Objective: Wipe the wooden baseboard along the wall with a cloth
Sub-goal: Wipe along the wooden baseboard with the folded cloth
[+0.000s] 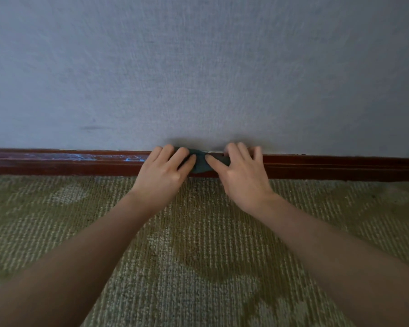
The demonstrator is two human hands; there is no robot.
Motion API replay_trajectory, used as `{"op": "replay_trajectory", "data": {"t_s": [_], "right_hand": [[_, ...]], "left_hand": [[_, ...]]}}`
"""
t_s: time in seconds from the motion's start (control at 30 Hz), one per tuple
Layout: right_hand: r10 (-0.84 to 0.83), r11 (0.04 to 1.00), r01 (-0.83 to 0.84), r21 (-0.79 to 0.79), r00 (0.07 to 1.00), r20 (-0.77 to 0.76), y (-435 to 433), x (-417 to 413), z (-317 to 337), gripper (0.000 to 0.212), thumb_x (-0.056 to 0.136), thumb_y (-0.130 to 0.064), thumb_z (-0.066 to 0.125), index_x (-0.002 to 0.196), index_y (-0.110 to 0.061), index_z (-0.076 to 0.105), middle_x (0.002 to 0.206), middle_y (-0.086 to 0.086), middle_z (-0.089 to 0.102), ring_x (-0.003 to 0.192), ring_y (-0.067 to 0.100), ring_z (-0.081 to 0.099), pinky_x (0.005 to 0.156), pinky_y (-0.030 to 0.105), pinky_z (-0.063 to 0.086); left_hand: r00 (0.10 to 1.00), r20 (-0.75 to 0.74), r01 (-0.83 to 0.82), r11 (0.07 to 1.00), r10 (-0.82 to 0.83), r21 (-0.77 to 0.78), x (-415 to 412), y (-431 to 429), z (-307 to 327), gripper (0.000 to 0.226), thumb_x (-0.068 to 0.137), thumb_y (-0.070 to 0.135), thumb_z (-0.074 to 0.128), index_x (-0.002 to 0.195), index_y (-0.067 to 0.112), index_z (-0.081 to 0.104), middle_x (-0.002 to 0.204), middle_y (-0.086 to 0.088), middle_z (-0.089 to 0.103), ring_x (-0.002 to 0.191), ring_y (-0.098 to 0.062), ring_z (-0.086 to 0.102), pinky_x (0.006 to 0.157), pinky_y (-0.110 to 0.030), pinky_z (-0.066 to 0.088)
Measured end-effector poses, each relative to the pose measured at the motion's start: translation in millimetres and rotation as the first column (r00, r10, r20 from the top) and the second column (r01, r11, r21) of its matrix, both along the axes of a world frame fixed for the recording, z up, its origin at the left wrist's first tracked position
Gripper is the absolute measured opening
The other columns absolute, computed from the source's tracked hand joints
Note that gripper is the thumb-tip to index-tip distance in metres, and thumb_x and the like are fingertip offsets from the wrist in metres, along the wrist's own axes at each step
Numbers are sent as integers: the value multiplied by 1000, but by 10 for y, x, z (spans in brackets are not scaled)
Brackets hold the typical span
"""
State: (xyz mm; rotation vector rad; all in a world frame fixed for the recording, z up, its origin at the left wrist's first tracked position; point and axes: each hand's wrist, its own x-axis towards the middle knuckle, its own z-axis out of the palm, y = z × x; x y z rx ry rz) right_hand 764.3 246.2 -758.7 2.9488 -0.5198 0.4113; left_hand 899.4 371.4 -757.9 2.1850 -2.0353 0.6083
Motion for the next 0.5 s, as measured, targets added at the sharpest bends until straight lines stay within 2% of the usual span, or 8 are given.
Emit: {"op": "replay_trajectory", "data": {"t_s": [0.27,0.4,0.5], "right_hand": [[37,996,-33,-83,998,46,-44,-42,-177,70,55,-6,82,122,-16,61,86,16,58,78,29,57,68,38,41],[79,992,-73,-102,995,56,-72,-54,-280,72,56,1,78,124,-14,59,88,18,58,81,31,57,70,41,27],[88,995,-83,-64,993,83,-60,-39,-339,66,60,1,76,122,-12,60,86,19,57,79,32,57,68,40,24]], "left_hand": [[1000,-22,-23,995,21,-101,-30,-24,-201,33,81,0,41,101,-6,68,87,-19,65,67,-31,59,62,-37,47],[999,50,17,991,-10,-136,-17,3,-326,30,86,1,43,102,-4,69,90,-17,67,72,-29,51,62,-37,43],[999,-21,-45,989,43,-143,-55,-8,-380,32,84,4,43,102,-3,68,94,-18,67,75,-29,45,64,-39,41]]}}
